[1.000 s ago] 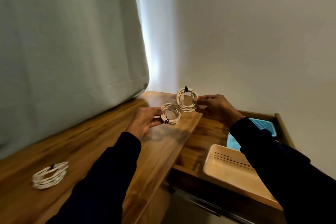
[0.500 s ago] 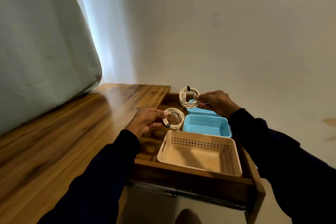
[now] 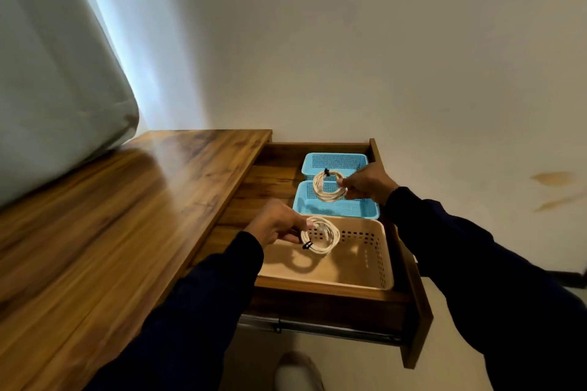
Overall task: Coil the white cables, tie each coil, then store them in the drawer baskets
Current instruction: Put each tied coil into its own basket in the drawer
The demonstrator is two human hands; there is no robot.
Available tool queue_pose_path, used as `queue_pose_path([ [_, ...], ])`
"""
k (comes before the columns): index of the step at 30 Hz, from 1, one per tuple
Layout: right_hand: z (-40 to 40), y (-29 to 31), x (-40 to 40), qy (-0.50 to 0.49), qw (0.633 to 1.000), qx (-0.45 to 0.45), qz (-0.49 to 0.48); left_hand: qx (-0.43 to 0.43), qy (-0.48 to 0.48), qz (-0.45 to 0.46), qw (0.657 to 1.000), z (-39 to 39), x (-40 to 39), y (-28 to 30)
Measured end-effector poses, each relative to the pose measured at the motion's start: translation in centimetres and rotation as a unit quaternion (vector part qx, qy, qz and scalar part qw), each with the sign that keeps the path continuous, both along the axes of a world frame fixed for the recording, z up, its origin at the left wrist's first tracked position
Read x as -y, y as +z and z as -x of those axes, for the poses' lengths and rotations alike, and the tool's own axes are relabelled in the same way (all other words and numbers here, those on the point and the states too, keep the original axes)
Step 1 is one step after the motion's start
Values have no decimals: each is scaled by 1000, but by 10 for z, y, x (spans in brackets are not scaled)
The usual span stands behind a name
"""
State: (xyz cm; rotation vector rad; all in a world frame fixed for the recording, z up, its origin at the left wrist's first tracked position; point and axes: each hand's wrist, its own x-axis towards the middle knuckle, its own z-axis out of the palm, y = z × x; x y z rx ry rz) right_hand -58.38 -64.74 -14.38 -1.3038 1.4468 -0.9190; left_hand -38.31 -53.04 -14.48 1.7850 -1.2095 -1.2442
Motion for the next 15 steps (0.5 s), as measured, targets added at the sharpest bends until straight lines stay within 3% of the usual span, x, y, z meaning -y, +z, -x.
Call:
queue_pose_path([
  [9, -5, -49, 31, 64, 956, -285, -18, 80, -49, -49, 994, 15, 12, -31],
  [15, -11, -62, 35, 83, 930, -359, -9, 90, -31, -113, 989, 13, 11, -42],
])
